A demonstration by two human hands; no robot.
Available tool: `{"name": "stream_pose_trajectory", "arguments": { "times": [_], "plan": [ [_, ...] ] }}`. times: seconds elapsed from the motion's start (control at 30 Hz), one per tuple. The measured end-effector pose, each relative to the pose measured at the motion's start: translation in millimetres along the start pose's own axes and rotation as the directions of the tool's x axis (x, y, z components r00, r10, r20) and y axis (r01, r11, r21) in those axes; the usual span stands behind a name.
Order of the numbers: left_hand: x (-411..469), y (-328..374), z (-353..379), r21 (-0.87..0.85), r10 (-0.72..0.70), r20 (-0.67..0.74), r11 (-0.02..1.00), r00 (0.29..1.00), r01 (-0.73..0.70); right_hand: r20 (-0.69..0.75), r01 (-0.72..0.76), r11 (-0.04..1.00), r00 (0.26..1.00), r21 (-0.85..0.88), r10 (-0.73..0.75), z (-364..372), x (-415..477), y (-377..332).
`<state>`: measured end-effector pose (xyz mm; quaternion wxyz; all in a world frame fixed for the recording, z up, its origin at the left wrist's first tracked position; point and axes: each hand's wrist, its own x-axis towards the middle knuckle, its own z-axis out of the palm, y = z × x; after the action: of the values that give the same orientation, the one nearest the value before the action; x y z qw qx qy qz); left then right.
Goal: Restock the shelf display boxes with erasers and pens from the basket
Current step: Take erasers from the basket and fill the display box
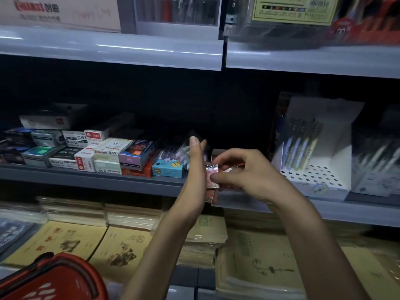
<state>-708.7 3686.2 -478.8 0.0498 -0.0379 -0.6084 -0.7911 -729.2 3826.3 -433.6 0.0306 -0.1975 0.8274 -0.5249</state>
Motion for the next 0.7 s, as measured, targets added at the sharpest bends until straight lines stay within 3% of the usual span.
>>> {"name": "stream_pose_trajectory", "arguments": {
  "times": [0.13,0.27,0.47,0.7],
  "plan": [
    [3,-2,-7,0.091,-0.083,-0.115,0.991,0.99,0.094,-0.206,-0.006,0.983,0.978,0.186,0.045,-18,4,-2],
    [7,-13,-20,0.236,-0.006,-0.248,0.97,0.969,0.067,-0.356,-0.06,0.997,0.932,0.04,0.071,-22,25,17],
    [10,-21,-20,0.402,0.054,-0.205,0.915,0.977,0.033,-0.321,-0.259,0.934,0.931,-0.247,0.173,-5,57,56],
    [13,-28,-19,0.473,0.079,-0.17,0.881,0.982,0.011,-0.274,-0.279,0.898,0.943,-0.34,0.19,-13,60,52]
  ]
}}
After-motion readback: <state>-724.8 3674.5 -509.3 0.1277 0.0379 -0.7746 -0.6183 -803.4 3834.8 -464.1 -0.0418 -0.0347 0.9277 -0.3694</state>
